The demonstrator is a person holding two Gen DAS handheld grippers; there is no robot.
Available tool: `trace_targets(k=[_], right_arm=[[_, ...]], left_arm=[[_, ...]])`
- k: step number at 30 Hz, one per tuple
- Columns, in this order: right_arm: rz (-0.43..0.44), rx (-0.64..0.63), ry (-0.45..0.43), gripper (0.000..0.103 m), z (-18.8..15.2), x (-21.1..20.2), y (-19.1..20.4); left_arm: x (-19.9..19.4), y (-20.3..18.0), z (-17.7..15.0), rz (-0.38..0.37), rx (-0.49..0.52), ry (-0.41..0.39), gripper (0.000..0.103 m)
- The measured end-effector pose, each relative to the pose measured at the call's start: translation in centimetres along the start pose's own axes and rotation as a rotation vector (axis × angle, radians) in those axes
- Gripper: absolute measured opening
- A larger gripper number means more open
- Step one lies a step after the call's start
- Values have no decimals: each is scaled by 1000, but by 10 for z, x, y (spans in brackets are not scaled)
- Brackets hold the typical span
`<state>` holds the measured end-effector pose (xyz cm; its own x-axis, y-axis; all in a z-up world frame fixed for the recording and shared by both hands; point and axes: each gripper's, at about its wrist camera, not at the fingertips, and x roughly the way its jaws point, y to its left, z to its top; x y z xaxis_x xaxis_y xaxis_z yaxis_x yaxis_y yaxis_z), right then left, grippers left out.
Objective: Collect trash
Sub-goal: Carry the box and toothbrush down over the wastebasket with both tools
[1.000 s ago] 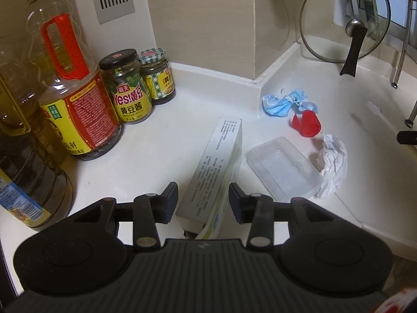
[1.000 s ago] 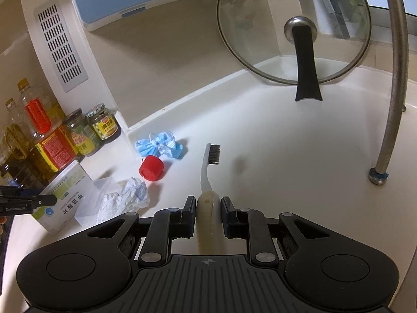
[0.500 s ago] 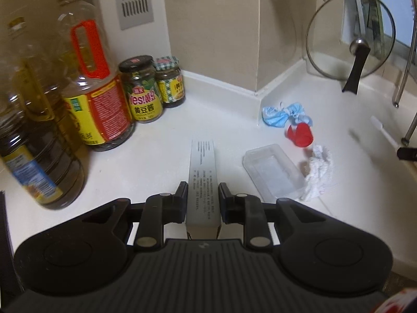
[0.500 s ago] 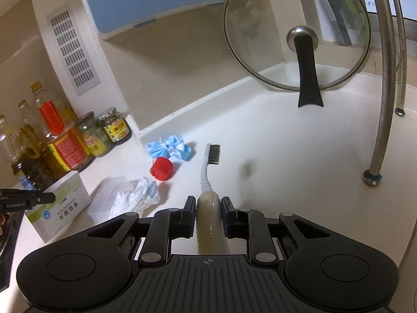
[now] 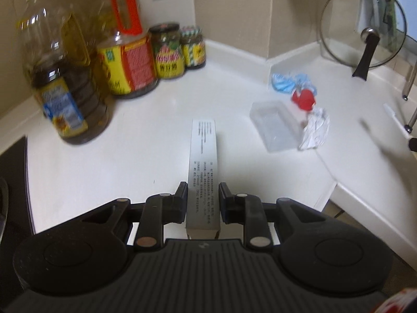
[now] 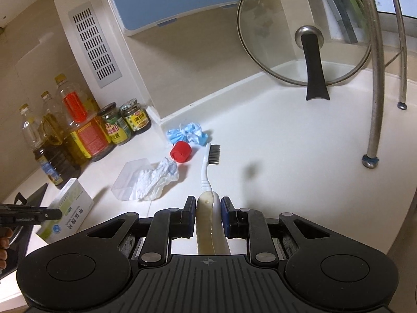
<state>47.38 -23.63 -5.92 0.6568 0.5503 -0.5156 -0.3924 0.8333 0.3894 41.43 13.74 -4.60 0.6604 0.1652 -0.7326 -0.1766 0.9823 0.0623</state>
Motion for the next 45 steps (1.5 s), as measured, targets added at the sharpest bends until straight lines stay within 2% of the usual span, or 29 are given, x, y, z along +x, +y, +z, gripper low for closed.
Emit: trace_targets(k=[7,11,22,31,38,45], right_arm=[[5,-1,-7,21,-6,-16,-2],[21,-6,-10,21,-9,-24,-1],[147,-43,28,21,-34,-45,22],[263,-85,97,21,-71,-63,44],[316,-99,177,21,-102,-63,59],[313,-106,285,21,-137,-48,66]], left_arm=[[1,-5,-3,36,-5,15,22],[-12,-7,-10,45,-17,2,22],[-86,-21,-53,52,-110,-72,22],[-144,-55,-104,23,-172,-106,22],[-156,-78,-143,-30,-226,-66,22],[-131,-88,-178,-85,-268,32,22]])
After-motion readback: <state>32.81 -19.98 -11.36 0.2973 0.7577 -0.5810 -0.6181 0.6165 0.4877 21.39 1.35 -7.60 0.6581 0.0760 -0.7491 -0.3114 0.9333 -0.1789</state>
